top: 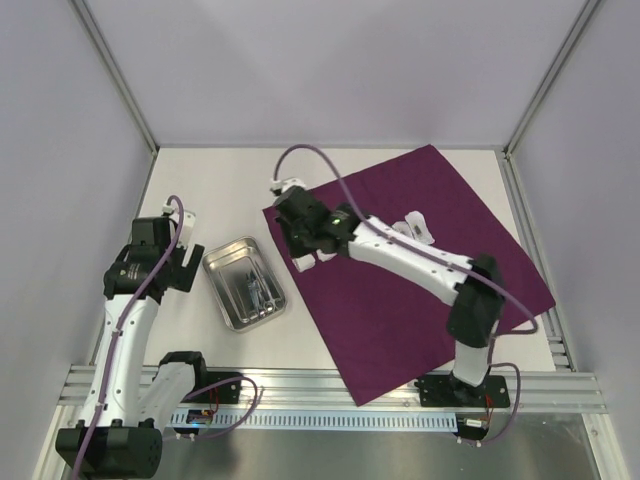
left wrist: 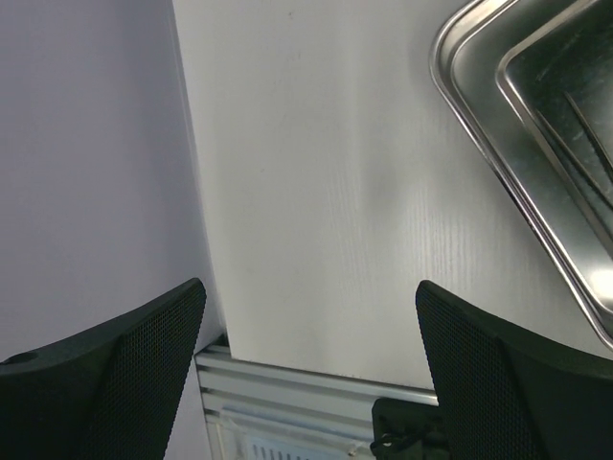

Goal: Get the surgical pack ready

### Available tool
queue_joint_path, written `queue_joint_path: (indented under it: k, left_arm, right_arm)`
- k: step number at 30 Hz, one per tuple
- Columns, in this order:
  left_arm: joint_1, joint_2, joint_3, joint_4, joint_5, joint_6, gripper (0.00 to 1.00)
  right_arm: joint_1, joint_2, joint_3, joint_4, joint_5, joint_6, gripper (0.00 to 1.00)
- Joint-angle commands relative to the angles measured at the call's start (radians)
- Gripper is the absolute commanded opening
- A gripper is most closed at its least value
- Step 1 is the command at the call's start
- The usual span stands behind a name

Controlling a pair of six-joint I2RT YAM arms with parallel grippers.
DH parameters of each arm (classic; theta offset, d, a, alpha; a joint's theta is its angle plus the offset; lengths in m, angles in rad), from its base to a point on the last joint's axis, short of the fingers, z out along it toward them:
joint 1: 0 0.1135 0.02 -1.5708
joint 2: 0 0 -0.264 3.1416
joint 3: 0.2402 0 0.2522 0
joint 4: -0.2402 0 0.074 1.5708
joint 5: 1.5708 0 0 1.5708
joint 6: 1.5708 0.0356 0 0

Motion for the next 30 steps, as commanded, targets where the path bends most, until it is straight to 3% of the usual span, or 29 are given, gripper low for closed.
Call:
queue_joint_path:
  k: [1,5,9,30]
  left_arm:
    - [0.004,-0.010,-0.013,0.023,-0.081,-0.023,1.00]
    - [0.004,-0.021,-0.022,0.030,-0.102,-0.027,1.00]
    - [0.004,-0.017,-0.012,0.029,-0.099,-0.033,1.00]
    - [0.004,-0.027,-0.024,0.035,-0.049,-0.033,1.00]
  right_arm:
    - [0.099,0.227,0.168,0.084,0.027,0.059,0.00]
    - [0.158,0.446,0.409,0.082,0.000,0.084,0.00]
    - [0.182,0.591,0.521,0.047,-0.005,0.130,0.00]
    - [0.199,0.682,0.413,0.116,-0.030,0.339,0.02]
